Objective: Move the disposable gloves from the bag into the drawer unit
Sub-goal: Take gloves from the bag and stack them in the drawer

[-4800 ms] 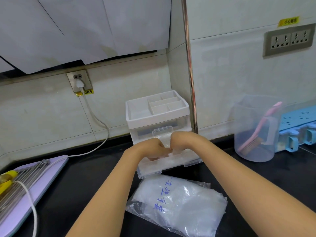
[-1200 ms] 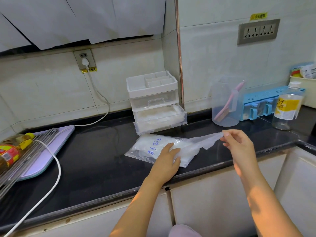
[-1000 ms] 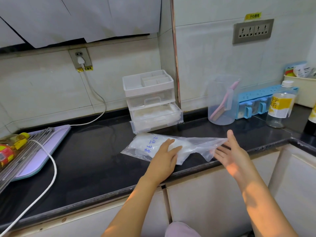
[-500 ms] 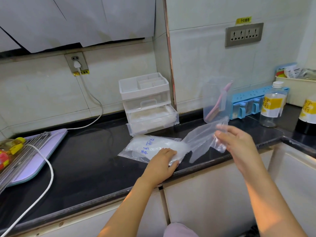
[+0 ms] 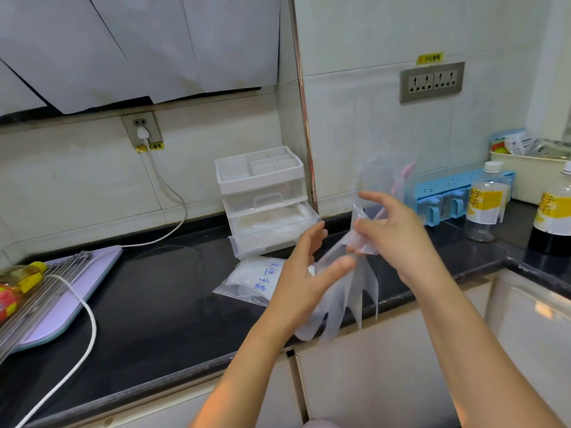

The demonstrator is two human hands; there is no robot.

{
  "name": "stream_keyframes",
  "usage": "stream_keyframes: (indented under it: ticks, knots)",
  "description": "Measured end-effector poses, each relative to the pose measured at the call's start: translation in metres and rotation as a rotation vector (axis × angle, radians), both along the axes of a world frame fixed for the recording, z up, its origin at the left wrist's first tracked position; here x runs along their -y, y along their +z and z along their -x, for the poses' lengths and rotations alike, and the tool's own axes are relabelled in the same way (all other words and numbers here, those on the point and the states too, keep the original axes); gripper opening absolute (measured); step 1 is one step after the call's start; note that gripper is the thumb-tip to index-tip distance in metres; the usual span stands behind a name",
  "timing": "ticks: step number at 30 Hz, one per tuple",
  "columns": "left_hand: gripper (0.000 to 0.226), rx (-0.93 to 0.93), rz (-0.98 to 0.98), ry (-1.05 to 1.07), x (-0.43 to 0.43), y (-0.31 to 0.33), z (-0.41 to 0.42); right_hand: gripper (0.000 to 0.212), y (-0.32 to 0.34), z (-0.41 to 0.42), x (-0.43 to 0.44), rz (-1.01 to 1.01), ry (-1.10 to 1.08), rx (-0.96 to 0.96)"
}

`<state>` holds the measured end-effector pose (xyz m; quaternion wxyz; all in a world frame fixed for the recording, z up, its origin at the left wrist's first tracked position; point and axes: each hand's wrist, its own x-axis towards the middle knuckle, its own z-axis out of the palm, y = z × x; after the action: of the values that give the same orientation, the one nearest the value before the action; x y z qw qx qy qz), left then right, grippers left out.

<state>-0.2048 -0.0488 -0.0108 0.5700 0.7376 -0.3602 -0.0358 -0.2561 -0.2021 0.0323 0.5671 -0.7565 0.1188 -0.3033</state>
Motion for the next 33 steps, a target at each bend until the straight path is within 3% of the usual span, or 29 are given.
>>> stream_keyframes:
  ticks: [3,5,8,11,13,17,20,22,24,28,30,33]
  knots:
    - [0.066,0.082,-0.095,0.079,-0.002,0.006,0.003,0.046,0.003,-0.010,-0.012,0.058,0.031,-0.017]
    - [0.050,0.131,-0.117,0.145,-0.005,0.007,0.000,0.045,0.006,-0.012,-0.016,-0.046,0.129,0.008]
    - [0.039,-0.094,-0.034,0.105,-0.017,0.016,-0.008,0.064,0.010,-0.011,-0.012,-0.224,0.377,0.098]
    - [0.046,-0.253,-0.027,-0.021,-0.032,0.027,-0.016,0.094,0.011,-0.017,0.000,-0.086,0.446,0.089]
    - [0.048,-0.249,-0.071,-0.094,-0.041,0.032,-0.023,0.099,0.011,-0.027,0.007,-0.027,0.477,-0.015]
    - [0.045,-0.259,-0.152,-0.180,-0.052,0.039,-0.039,0.074,0.011,-0.050,0.014,0.143,0.589,-0.253]
    - [0.035,-0.282,-0.227,-0.233,-0.058,0.043,-0.054,0.036,0.018,-0.065,0.008,0.177,0.634,-0.168]
    - [0.024,-0.247,-0.269,-0.179,-0.062,0.043,-0.065,0.023,0.024,-0.077,0.006,0.208,0.603,-0.126]
    - [0.019,-0.279,-0.228,-0.073,-0.064,0.042,-0.076,0.027,0.030,-0.084,0.006,0.297,0.595,-0.152]
    - [0.015,-0.376,-0.127,-0.006,-0.063,0.036,-0.093,0.065,0.025,-0.087,0.003,0.577,0.821,-0.471]
    - [0.015,-0.375,-0.146,0.003,-0.062,0.031,-0.102,0.054,0.012,-0.091,-0.002,0.543,0.863,-0.507]
    - [0.012,-0.362,-0.176,0.036,-0.058,0.027,-0.110,0.037,-0.006,-0.103,-0.003,0.379,0.726,-0.402]
